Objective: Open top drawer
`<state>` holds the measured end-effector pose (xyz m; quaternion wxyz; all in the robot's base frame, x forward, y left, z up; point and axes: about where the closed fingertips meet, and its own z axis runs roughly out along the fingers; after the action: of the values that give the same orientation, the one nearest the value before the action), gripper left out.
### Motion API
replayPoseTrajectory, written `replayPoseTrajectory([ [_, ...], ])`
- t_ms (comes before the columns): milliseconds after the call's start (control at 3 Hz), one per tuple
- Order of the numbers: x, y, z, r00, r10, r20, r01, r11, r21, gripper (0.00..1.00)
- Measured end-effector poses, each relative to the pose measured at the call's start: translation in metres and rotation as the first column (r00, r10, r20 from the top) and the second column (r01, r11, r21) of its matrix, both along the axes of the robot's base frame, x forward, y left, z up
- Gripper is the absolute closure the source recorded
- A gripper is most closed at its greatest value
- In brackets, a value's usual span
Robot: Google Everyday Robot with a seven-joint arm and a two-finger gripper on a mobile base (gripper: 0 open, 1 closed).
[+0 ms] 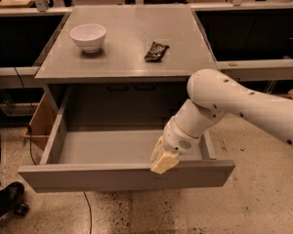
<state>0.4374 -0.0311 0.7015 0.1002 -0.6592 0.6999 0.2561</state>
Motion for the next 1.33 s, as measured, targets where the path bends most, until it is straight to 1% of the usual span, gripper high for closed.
replayPoseTrajectory([
  [667, -0.0107, 0.0004, 0.0066, 0.9996, -0.005, -0.028, 0.005, 1.000, 0.007, 0.23],
  [1000, -0.0125, 0.0005, 0.0071, 0.9994, -0.008, -0.034, 0.008, 1.000, 0.007, 0.00],
  [1333, -0.0124, 0.0004, 0.0071, 0.9994, -0.008, -0.033, 0.009, 1.000, 0.007, 0.00],
])
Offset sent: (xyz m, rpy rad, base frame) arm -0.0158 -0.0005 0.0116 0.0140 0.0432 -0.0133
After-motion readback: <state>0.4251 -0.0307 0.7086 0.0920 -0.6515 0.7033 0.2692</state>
